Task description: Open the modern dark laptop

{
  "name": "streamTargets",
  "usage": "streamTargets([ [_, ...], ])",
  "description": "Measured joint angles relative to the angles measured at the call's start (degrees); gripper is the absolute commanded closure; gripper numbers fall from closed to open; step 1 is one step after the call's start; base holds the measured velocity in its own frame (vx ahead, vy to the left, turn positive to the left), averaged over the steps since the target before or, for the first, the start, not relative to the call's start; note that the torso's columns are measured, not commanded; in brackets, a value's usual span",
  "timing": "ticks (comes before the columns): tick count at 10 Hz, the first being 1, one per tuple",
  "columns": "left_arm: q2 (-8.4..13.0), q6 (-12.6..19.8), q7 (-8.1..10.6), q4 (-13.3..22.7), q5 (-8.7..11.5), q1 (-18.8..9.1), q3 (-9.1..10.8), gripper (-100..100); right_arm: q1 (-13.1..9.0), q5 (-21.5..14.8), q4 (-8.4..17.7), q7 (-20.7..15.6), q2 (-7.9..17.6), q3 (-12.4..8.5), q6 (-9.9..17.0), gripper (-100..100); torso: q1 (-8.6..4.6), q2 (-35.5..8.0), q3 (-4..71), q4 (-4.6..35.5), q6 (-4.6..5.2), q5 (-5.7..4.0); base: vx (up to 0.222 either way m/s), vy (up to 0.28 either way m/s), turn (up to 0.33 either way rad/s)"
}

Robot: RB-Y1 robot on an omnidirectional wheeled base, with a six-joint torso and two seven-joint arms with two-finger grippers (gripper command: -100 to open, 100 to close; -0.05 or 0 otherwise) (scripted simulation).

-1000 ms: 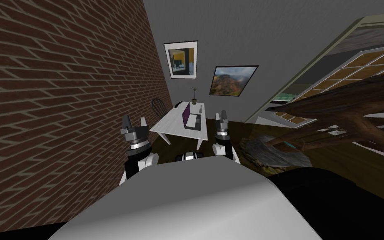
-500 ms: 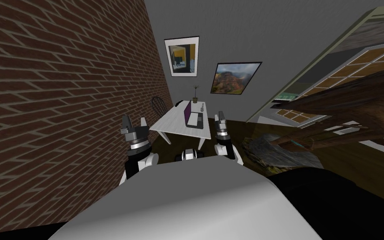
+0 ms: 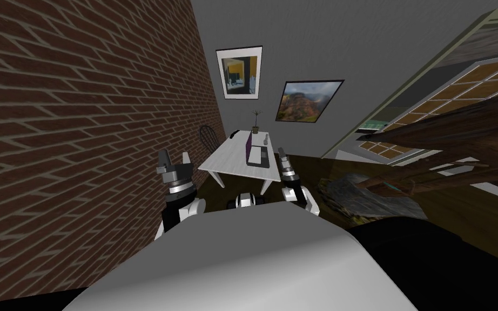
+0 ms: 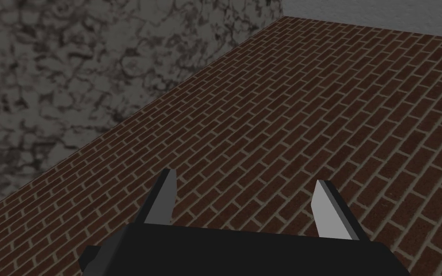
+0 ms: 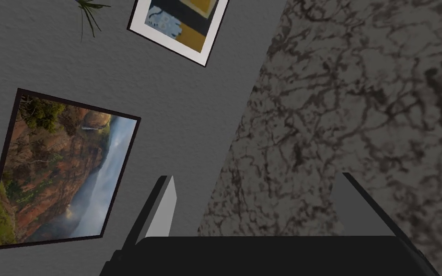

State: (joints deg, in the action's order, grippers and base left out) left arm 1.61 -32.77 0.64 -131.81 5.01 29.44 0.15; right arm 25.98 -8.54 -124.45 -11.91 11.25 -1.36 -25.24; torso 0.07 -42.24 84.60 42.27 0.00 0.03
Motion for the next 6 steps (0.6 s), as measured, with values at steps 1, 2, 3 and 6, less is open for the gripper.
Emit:
streamTargets([
  [1, 0.0, 0.0, 0.00, 0.0, 0.0, 0.0, 0.00, 0, 0.2, -1.2, 0.3, -1.2, 0.8, -0.7, 0.8, -100, -0.08, 0.0, 0.0, 0.0, 0.00, -0.02, 0.055, 0.175, -0.011],
  [2, 0.0, 0.0, 0.00, 0.0, 0.0, 0.0, 0.00, 0, 0.5, -2.4, 0.4, -2.3, 1.4, -1.3, 1.7, -100, -0.08, 0.0, 0.0, 0.0, 0.00, -0.03, 0.084, 0.182, -0.013],
  [3, 0.0, 0.0, 0.00, 0.0, 0.0, 0.0, 0.00, 0, 0.5, -3.6, 1.1, -3.4, 2.1, -2.0, 2.4, -100, -0.07, 0.0, 0.0, 0.0, 0.00, -0.03, 0.073, 0.180, -0.012],
  [6, 0.0, 0.0, 0.00, 0.0, 0.0, 0.0, 0.00, 0, 0.2, -7.6, 2.6, -7.3, 3.9, -3.7, 5.2, -100, -0.02, -0.1, -0.1, 0.0, 0.00, -0.01, 0.052, 0.194, -0.013],
])
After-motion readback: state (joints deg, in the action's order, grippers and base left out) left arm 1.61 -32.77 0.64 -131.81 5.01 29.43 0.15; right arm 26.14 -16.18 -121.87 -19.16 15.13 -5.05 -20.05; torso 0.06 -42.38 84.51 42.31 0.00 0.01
